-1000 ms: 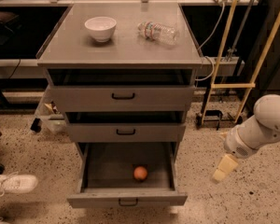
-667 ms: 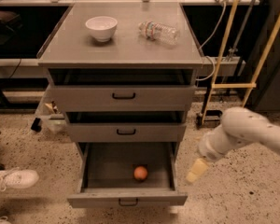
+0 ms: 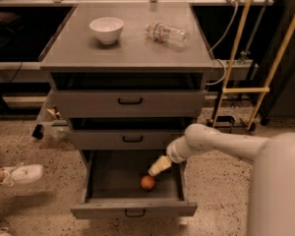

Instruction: Pick orange from bottom drawer and place on counter

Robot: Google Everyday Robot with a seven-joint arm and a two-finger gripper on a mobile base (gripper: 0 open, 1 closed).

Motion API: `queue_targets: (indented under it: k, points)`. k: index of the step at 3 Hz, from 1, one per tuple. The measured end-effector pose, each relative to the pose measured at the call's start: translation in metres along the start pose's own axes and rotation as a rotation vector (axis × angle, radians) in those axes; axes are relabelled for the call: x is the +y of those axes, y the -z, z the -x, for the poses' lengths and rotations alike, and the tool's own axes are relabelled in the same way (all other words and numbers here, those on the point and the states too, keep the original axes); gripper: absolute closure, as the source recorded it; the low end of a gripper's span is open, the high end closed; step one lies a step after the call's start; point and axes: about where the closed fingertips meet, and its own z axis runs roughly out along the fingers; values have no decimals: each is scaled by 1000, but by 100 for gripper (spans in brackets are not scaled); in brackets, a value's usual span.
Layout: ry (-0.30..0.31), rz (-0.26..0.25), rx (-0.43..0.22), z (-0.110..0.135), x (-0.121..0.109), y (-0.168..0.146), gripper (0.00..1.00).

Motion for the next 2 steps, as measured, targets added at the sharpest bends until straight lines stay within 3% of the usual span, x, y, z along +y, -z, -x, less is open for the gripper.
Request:
queue_targets:
  k: [1,2]
  points:
    - [-150,-109,-150,51,-51,-36,0]
    - [-162,-125,-171,54,-52,-37,0]
